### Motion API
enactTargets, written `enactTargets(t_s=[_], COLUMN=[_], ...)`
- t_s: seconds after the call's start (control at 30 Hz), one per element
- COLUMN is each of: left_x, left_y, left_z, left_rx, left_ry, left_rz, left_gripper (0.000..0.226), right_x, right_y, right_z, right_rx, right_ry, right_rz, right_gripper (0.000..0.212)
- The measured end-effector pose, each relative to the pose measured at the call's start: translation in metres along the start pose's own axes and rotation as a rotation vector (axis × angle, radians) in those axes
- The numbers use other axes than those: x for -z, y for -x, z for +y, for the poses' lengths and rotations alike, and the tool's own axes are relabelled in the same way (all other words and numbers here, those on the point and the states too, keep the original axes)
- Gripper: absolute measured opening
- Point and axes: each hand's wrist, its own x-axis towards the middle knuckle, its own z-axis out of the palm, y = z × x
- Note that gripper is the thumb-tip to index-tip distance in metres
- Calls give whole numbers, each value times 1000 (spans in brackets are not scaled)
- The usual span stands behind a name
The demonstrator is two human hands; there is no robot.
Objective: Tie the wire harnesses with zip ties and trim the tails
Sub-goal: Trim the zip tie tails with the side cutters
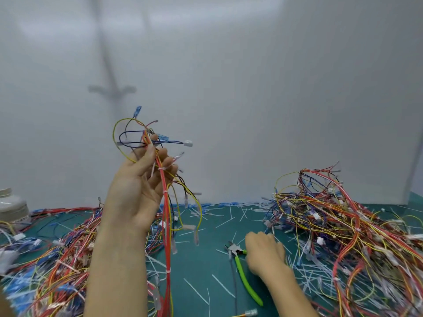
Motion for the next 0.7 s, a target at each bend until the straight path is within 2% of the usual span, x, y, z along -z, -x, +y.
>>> enactTargets(t_s=[0.1, 0.2, 0.27, 0.37, 0.43, 0.5, 0.53, 0.6, 0.7], left_x=[-6, -8, -9, -12, -15, -18, -20, -23, -27], left_y=[3, 6, 9, 11, 12, 13, 14, 15, 16], left_z=[1, 4, 5, 5, 3, 2, 1, -2, -7], left_rx=[6, 40, 68, 98, 96, 81, 72, 41, -7], left_ry=[-70, -103, -117, -122, -148, -205, -251, -369, -576], left_rz=[-37, -79, -113, -159, -186, -217, -220, -204, -217], left_gripper=[21, 24, 23, 24, 22, 15, 14, 21, 27], right_x=[5, 25, 40, 63, 79, 92, 98, 105, 116], right_y=[1, 3, 7, 15, 24, 32, 35, 38, 42], right_z=[-3, -6, -7, -12, -13, -9, -6, 0, 5], right_rx=[21, 100, 193, 298, 318, 290, 266, 234, 246], right_ry=[-37, -205, -400, -649, -752, -777, -805, -910, -1260], right_rz=[4, 123, 303, 611, 847, 1045, 1086, 1036, 812], right_gripper=[35, 29, 18, 16, 8, 15, 18, 20, 21])
